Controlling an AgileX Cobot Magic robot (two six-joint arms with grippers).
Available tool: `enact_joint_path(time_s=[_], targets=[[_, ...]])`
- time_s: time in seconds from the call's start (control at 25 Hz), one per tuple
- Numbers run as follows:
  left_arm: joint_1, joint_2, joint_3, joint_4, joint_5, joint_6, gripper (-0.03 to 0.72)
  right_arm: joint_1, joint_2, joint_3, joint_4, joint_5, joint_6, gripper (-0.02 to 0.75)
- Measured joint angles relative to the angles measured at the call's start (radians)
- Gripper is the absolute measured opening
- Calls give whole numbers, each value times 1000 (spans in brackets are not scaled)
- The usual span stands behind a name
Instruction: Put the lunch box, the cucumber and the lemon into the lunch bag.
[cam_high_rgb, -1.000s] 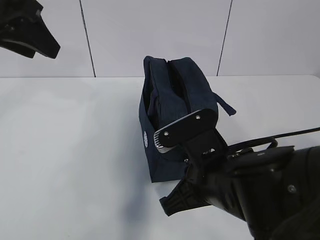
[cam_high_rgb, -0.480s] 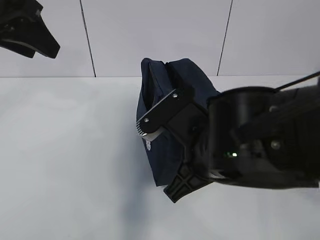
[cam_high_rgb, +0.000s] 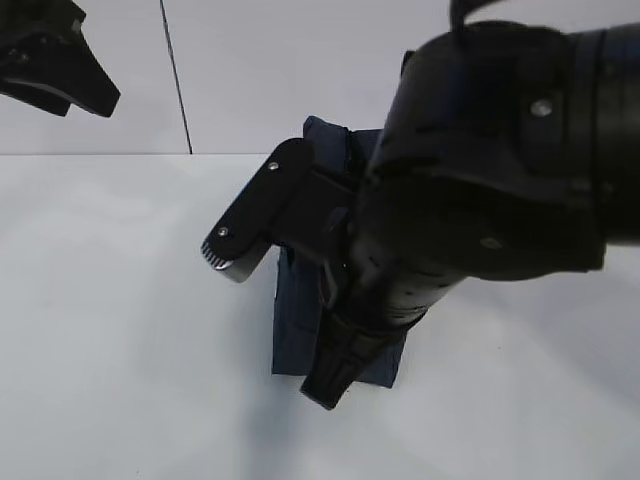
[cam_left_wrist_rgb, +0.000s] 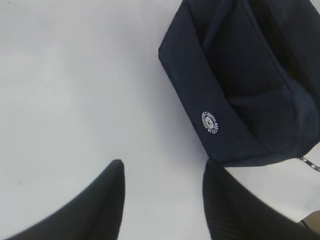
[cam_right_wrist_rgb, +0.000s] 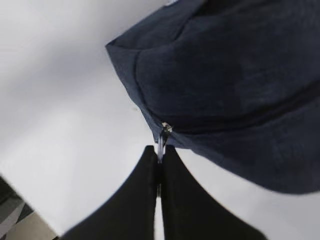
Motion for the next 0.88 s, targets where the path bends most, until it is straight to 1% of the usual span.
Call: enact_joint_path(time_s=[0.2, 0.4, 0.56, 0.88], targets=[[0, 0, 0, 0, 2, 0, 369, 0, 0, -55, 142, 18, -205, 8], [0, 0, 0, 0, 6, 2, 369, -15, 8, -125, 245, 81, -373, 8], [0, 0, 0, 2, 12, 4, 369, -54, 10, -171, 356, 112, -512, 8], [0, 0, 0, 4, 19, 30, 369, -174, 29, -276, 570, 208, -713, 8]])
